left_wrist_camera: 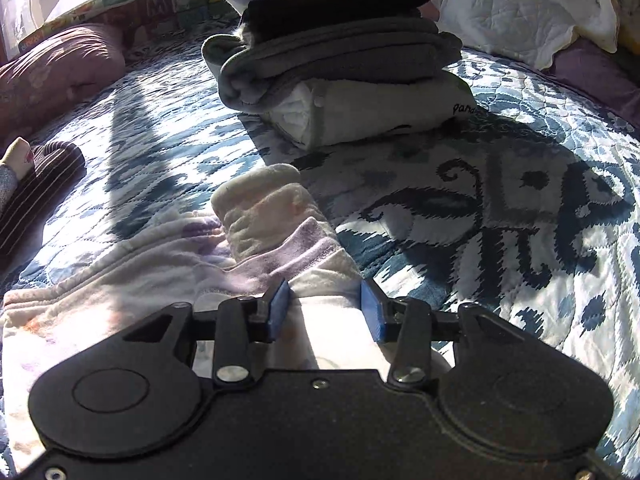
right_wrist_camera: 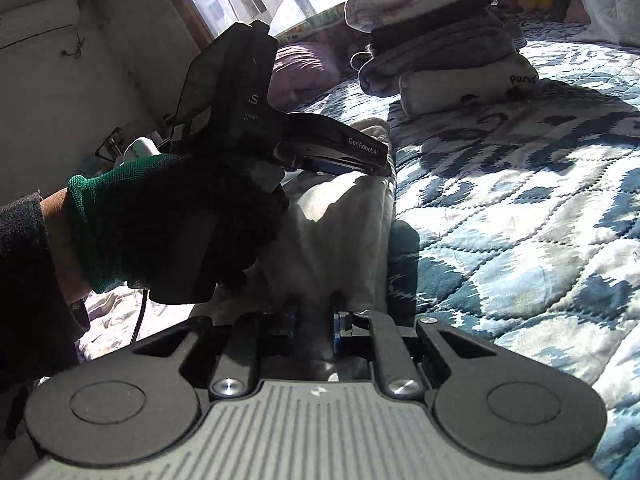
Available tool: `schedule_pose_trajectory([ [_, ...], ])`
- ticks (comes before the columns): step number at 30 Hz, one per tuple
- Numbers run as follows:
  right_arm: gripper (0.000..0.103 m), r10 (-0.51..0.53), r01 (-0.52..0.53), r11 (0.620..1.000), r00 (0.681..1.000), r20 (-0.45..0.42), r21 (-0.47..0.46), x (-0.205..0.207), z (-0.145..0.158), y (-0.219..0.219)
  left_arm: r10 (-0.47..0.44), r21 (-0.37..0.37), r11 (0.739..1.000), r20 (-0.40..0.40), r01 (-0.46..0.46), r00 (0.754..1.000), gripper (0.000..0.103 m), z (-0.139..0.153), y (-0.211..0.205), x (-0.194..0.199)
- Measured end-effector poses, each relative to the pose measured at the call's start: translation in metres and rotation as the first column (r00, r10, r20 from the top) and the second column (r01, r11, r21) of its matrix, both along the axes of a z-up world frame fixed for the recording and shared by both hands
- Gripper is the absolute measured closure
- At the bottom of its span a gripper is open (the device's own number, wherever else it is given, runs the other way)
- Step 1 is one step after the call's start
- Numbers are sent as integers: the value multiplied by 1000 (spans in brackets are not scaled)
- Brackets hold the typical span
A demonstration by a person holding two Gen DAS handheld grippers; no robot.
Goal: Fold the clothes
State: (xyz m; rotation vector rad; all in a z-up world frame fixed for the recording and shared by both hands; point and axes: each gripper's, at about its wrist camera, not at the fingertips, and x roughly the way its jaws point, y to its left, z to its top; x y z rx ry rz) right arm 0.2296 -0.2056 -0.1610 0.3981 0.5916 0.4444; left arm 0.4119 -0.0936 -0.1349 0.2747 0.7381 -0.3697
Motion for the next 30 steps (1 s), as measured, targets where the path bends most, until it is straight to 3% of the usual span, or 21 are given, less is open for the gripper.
schedule_pose_trajectory([
  [3,81,-28,25,998,997,65,57,-25,9,-5,-18,6,1000,54,17,998,56,21,6,-17],
  [7,69,-19,25,999,991,133,-42,-51,18,0,81,-142,988,145,-60,986,45,60,56,-68],
  [9,69,-1,21,993,986,169,-119,-65,21,7,160,-238,963,141,-124,977,41,69,92,-97],
  [13,69,73,-7,962,970,230,-274,-93,24,22,312,-398,881,87,-254,946,33,69,162,-150],
  [15,69,104,-14,938,965,242,-347,-102,22,30,413,-469,813,47,-345,909,31,60,200,-178],
  [18,69,141,-5,898,950,278,-439,-114,20,44,543,-579,678,-20,-453,840,30,43,252,-221],
  [19,69,160,2,885,938,309,-465,-119,22,50,576,-614,630,-41,-475,817,29,36,267,-236],
  [21,68,205,16,856,907,368,-517,-129,25,64,640,-671,503,-134,-544,757,28,21,303,-255],
  [23,59,258,24,822,875,411,-568,-136,28,81,661,-704,413,-204,-577,722,28,12,330,-260],
  [25,52,316,25,782,844,432,-622,-140,29,103,683,-716,340,-258,-610,683,28,7,347,-264],
  [28,52,412,-1,711,811,416,-703,-144,31,144,691,-746,222,-333,-628,641,27,-1,370,-275],
  [30,51,459,-25,676,795,396,-736,-148,31,173,691,-749,177,-367,-639,622,27,-5,379,-279],
])
